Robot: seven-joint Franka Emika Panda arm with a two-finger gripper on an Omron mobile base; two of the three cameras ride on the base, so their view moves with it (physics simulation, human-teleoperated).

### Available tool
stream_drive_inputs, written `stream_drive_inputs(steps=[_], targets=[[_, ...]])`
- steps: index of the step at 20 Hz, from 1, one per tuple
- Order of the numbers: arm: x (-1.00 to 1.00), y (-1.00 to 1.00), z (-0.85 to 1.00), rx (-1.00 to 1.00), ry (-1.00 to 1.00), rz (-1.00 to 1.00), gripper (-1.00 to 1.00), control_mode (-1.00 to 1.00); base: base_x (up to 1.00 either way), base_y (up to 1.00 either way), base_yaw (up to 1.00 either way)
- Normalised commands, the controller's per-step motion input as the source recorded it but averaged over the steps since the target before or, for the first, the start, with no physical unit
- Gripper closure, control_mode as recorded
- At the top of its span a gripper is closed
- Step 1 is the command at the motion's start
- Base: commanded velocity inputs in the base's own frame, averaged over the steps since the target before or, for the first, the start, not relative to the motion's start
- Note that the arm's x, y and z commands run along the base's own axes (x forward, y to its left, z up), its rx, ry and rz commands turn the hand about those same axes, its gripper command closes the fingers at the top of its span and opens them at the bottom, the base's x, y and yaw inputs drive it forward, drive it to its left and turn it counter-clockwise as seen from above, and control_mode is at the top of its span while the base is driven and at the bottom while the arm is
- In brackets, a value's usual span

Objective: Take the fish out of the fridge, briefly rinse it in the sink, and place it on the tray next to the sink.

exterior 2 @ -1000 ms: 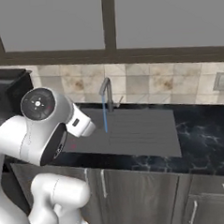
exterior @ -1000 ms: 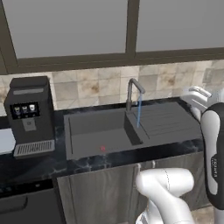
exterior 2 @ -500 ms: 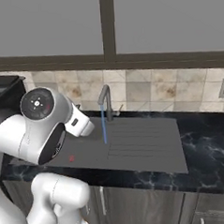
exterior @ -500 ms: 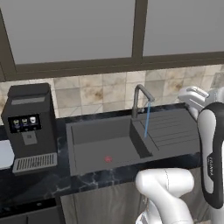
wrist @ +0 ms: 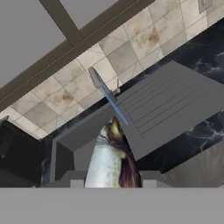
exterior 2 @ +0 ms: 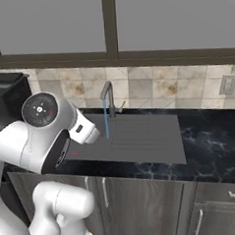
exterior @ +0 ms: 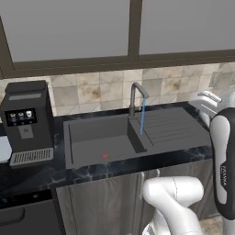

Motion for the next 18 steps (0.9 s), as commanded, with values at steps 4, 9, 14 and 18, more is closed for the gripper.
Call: stream_drive_inputs(steps=[4,9,14,18], targets=[[0.0,0.0,0.0,0.0,0.0,0.0,1.0,1.0,0.3,-0.28,0.05],[0.4,-0.29,-0.06,0.01,0.09,0.05,1.0,-1.0,0.19,-0.15,0.03],[0.64,-0.21,-0.39,-0.06,0.15,0.09,1.0,-1.0,0.0,0.0,0.0],[0.89,0.26,-0.58,-0.21,0.32,0.0,1.0,-1.0,0.0,0.0,0.0]])
